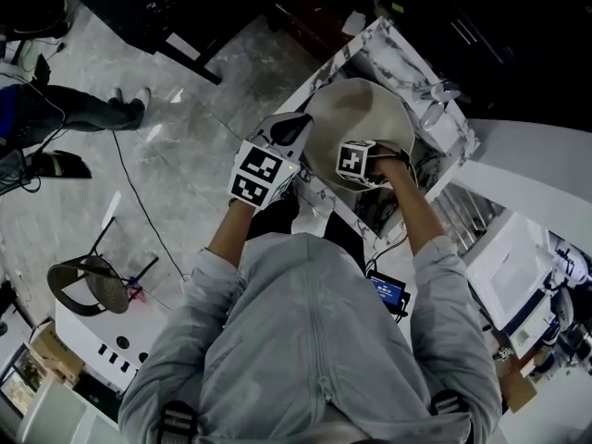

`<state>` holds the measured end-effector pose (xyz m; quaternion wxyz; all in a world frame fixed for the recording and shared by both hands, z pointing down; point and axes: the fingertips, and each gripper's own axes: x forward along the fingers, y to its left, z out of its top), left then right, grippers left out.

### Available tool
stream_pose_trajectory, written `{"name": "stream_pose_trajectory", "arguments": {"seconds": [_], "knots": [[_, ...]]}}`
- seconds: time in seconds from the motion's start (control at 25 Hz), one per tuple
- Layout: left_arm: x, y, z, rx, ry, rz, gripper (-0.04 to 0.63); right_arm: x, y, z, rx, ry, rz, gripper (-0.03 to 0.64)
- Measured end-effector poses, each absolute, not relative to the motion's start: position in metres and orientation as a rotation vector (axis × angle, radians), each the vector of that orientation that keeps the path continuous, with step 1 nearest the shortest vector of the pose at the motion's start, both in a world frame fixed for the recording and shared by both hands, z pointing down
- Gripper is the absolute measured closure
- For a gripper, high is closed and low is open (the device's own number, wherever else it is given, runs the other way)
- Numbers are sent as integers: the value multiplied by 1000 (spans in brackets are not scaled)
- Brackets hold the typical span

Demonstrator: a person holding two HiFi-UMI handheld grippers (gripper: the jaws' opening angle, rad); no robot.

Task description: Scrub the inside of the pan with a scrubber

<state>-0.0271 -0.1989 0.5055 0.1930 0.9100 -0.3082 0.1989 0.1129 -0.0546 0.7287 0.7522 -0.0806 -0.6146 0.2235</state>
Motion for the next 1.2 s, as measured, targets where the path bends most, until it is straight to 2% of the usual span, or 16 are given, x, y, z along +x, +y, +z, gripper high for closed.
{"name": "stream_pose_trajectory", "arguments": {"seconds": [0.48, 0.76, 1.2], "knots": [[-25, -192, 509, 2523, -896, 567, 572, 186, -141, 735, 71, -1151, 215, 534], [-39, -196, 519, 2491, -952, 562, 572, 168, -202, 757, 250, -1244, 18, 534], [-71, -185, 541, 2397, -1028, 568, 572, 107, -221, 772, 318, -1494, 260, 534]]}}
